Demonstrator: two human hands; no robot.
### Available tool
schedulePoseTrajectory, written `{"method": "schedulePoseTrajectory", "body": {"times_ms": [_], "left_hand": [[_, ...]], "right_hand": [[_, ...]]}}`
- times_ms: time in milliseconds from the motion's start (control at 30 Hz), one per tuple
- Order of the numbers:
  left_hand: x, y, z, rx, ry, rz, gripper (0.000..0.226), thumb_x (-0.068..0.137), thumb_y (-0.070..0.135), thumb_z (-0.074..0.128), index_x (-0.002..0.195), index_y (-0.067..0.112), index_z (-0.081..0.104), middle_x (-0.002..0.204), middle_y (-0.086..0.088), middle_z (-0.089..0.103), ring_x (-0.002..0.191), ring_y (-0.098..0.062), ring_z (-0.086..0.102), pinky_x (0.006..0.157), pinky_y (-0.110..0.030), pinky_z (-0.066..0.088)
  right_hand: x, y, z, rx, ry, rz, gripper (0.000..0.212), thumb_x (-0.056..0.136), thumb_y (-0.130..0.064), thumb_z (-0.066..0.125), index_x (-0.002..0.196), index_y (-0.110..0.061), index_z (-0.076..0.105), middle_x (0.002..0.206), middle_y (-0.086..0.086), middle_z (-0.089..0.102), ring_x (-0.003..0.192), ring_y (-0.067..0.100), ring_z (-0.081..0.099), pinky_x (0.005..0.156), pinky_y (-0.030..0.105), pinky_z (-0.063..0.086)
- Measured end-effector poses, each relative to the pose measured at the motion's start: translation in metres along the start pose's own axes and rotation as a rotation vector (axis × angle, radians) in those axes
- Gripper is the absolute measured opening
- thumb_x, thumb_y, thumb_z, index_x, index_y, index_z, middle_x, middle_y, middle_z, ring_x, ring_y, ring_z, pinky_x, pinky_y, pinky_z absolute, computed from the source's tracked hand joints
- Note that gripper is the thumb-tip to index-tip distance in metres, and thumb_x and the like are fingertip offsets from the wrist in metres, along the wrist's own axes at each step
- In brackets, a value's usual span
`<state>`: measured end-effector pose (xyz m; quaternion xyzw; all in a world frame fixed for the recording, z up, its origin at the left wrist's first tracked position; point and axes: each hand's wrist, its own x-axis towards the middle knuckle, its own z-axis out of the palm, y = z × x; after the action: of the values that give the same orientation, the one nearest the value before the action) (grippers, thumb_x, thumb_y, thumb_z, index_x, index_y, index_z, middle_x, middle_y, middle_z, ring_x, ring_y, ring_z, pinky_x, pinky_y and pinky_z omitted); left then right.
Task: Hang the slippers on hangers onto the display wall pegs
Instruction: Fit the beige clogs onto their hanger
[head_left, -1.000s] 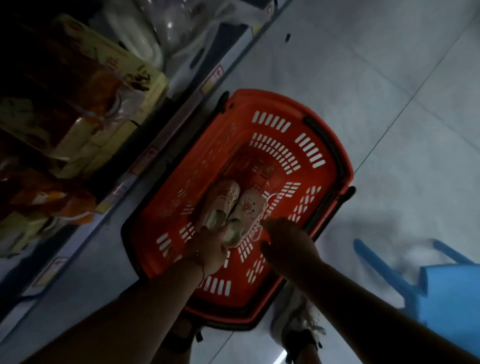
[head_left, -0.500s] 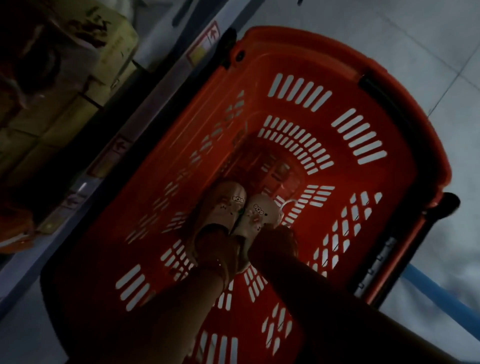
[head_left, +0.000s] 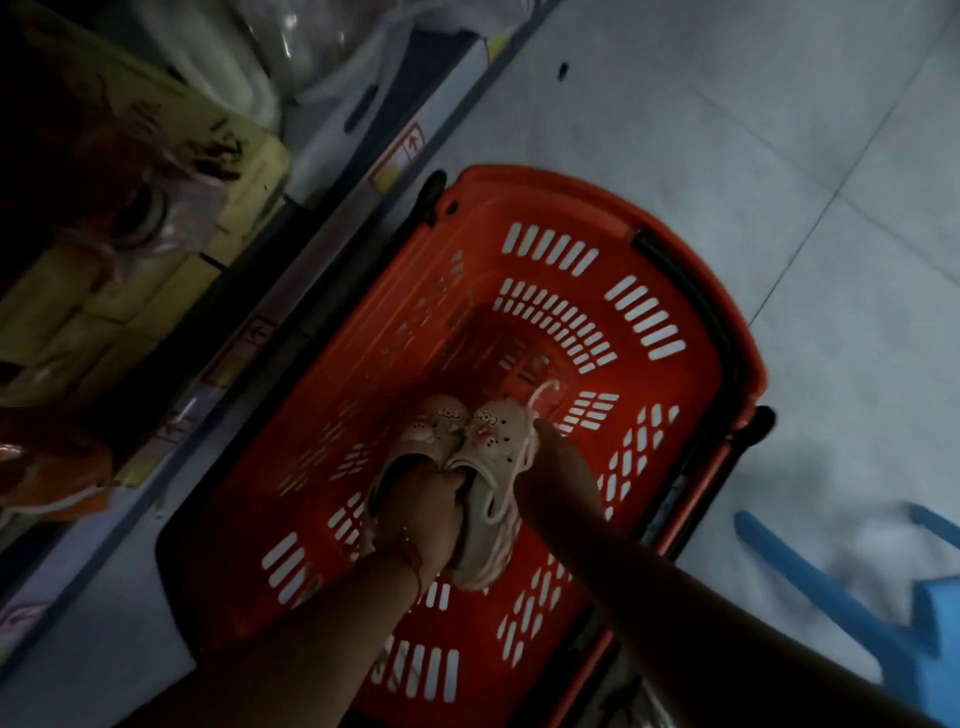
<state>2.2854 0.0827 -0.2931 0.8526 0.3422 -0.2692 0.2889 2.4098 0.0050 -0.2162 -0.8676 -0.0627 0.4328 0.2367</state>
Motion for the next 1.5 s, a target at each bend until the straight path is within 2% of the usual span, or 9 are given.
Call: {"method": "schedulePoseTrajectory", "body": {"times_ms": [167,433,633,800,967,1133,1267,1400,1500], "left_hand": [[-0.049,0.041,-0.064,0.026,0.086,0.079,0.033,0.095,0.029,0.05,0.123,0.027,0.068,0.121,-0.004,0.067,0.115,-0.023,0.059,0.098,-0.033,0.044],[-0.161,0.126,-0.202,-0.062,0.264,0.236,0.02,0.099,0.024,0.057,0.104,0.018,0.075,0.102,-0.007,0.074,0.096,-0.026,0.069,0.079,-0.023,0.047],[-0.274,0.181,-0.293,-0.218,0.338,0.295,0.02,0.086,0.033,0.06,0.068,0.027,0.064,0.078,0.0,0.072,0.075,-0.022,0.066,0.07,-0.029,0.047],[-0.364,0.235,-0.38,-0.128,0.33,0.39,0.024,0.087,0.036,0.056,0.081,0.018,0.071,0.079,-0.002,0.072,0.076,-0.023,0.067,0.064,-0.034,0.05],[-0.425,0.28,-0.45,0.022,0.508,0.484,0.021,0.089,0.03,0.055,0.096,0.024,0.074,0.088,-0.005,0.073,0.083,-0.027,0.067,0.066,-0.032,0.049],[-0.456,0.316,-0.495,0.034,0.696,0.531,0.024,0.09,0.023,0.053,0.099,0.025,0.076,0.102,0.003,0.073,0.099,-0.02,0.063,0.075,-0.029,0.043],[-0.469,0.334,-0.518,-0.02,0.742,0.481,0.026,0.091,0.025,0.054,0.103,0.03,0.077,0.099,0.007,0.073,0.089,-0.015,0.063,0.065,-0.023,0.034],[-0.478,0.346,-0.532,-0.049,0.743,0.463,0.025,0.092,0.031,0.055,0.104,0.035,0.076,0.099,0.007,0.072,0.083,-0.015,0.061,0.067,-0.023,0.041],[-0.479,0.347,-0.542,-0.096,0.757,0.475,0.02,0.088,0.029,0.057,0.093,0.029,0.076,0.09,0.005,0.07,0.083,-0.019,0.065,0.075,-0.03,0.055]], "right_hand": [[-0.054,-0.029,-0.068,0.074,-0.027,-0.048,0.048,0.095,-0.004,0.056,0.1,-0.048,0.039,0.086,-0.016,0.057,0.075,0.0,0.058,0.059,0.014,0.043],[-0.179,-0.082,-0.187,0.183,0.049,-0.141,0.034,0.093,-0.022,0.066,0.111,-0.044,0.047,0.092,-0.023,0.062,0.083,-0.005,0.061,0.073,0.014,0.049],[-0.323,-0.121,-0.274,0.334,0.169,-0.145,0.065,0.087,-0.009,0.069,0.124,-0.053,0.041,0.09,-0.019,0.067,0.078,-0.003,0.066,0.064,0.009,0.044],[-0.433,-0.148,-0.331,0.466,0.308,-0.199,0.08,0.078,-0.027,0.069,0.15,-0.036,0.036,0.096,-0.013,0.068,0.086,0.01,0.068,0.076,0.031,0.054],[-0.505,-0.179,-0.385,0.509,0.38,-0.344,0.085,0.084,-0.007,0.068,0.154,-0.036,0.029,0.098,-0.009,0.067,0.073,0.006,0.066,0.06,0.021,0.051],[-0.545,-0.205,-0.427,0.486,0.425,-0.483,0.103,0.079,-0.017,0.079,0.159,-0.034,0.016,0.104,-0.012,0.067,0.093,0.008,0.066,0.083,0.037,0.057],[-0.567,-0.218,-0.449,0.552,0.396,-0.548,0.096,0.083,-0.014,0.076,0.159,-0.033,0.019,0.112,-0.007,0.068,0.094,0.009,0.068,0.065,0.016,0.051],[-0.592,-0.227,-0.457,0.533,0.347,-0.593,0.09,0.082,-0.008,0.07,0.15,-0.051,0.028,0.087,-0.004,0.07,0.075,0.013,0.071,0.064,0.024,0.055],[-0.608,-0.229,-0.462,0.532,0.3,-0.652,0.065,0.085,-0.003,0.065,0.11,-0.062,0.061,0.072,0.001,0.065,0.055,0.008,0.059,0.058,0.027,0.05]]}}
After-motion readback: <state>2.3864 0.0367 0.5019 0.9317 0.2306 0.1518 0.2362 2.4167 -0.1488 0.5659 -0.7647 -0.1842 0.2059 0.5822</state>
